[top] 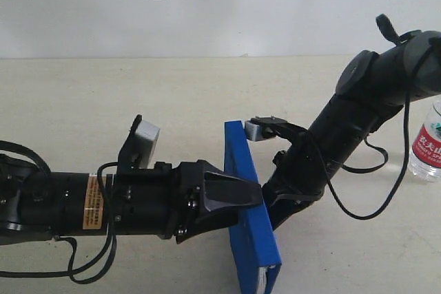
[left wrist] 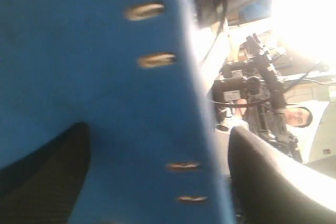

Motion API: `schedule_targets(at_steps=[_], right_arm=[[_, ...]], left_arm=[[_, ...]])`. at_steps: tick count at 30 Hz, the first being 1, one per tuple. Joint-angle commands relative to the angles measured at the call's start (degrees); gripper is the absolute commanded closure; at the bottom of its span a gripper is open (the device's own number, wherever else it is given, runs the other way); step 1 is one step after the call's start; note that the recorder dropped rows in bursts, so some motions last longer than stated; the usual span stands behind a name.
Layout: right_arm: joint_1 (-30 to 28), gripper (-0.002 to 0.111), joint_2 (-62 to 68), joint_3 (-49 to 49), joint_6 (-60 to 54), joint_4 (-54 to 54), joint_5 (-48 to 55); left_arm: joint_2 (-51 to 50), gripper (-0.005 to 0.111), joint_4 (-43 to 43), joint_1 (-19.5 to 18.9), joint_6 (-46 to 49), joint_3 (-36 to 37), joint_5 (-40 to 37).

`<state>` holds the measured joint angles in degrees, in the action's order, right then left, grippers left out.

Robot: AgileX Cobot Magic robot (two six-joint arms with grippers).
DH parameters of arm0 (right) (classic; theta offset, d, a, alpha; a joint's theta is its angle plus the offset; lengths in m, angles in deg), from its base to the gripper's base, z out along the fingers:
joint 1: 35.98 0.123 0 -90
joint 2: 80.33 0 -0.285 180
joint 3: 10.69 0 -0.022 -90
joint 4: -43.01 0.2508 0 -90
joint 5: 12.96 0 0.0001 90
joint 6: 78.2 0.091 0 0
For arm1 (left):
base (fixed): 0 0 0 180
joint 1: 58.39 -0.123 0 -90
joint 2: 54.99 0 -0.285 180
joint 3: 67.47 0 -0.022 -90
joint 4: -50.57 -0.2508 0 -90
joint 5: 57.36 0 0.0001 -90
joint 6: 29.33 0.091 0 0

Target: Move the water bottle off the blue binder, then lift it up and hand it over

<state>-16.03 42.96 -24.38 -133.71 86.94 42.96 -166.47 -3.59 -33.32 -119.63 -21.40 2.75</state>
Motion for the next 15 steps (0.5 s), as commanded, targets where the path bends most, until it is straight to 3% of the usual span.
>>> schedule_targets(at_steps=[1,6,9,12,15], right_arm=[[0.0,0.108,-3.8,0.0,-1.6,0.9,0.5],[0.0,0.108,-7.1,0.0,-2.0,2.8,1.9],[0.0,0.108,-8.1,0.0,-2.6,4.1,4.8],[0.0,0.108,-8.5,0.0,-5.6,7.1,8.4],[0.0,0.108,-8.5,0.0,-9.0,10.9,11.0]], left_arm=[[5.6,0.039,-0.5,0.1,-1.5,0.1,-1.7],[11.4,0.039,-6.1,0.1,-6.0,0.1,-16.9],[13.5,0.039,-18.2,0.1,-13.2,0.1,-27.0],[14.0,0.039,-27.7,0.1,-19.6,0.1,-30.6],[14.0,0.039,-29.6,0.1,-21.0,0.1,-31.3]])
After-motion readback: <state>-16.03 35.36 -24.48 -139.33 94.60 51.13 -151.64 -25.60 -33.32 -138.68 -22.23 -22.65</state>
